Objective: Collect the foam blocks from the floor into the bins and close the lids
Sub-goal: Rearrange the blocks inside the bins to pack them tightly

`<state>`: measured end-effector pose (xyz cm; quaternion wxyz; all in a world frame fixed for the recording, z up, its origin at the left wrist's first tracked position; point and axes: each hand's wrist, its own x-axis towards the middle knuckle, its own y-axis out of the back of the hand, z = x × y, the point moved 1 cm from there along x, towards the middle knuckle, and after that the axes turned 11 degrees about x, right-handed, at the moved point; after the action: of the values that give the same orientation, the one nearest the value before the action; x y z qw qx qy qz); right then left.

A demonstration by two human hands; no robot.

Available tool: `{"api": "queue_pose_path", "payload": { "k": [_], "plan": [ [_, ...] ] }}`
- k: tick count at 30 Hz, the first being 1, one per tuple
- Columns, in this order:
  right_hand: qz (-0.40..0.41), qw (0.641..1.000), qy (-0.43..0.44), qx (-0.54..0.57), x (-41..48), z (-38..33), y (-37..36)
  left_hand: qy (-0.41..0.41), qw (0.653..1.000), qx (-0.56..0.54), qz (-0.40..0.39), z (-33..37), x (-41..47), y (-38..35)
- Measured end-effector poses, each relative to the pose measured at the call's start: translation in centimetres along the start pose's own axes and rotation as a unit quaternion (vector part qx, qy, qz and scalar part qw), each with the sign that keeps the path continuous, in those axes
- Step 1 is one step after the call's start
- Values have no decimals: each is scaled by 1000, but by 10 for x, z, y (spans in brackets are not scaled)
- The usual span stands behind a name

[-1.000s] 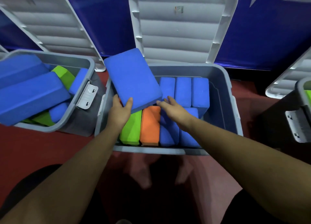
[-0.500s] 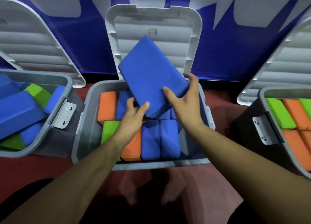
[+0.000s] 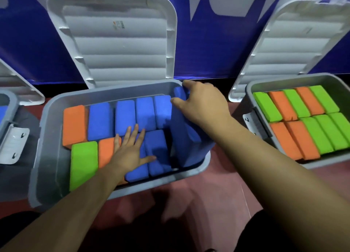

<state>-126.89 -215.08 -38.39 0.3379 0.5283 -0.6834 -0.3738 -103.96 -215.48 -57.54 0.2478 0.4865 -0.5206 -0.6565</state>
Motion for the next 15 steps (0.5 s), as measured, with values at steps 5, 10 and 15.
{"api": "queue_pose_path", "payload": {
  "k": [5, 10, 15],
  "plan": [
    [-113, 992, -49, -34, -8, 14, -55, -4, 1000, 0, 2, -1, 0, -2],
    [-254, 953, -142, 85, -24, 22, -102, -11, 1000, 0, -9, -5, 3, -5],
    [-294, 926, -199, 131, -35, 44, -134, 2, 991, -66, 117, -31, -1, 0]
  ]
}}
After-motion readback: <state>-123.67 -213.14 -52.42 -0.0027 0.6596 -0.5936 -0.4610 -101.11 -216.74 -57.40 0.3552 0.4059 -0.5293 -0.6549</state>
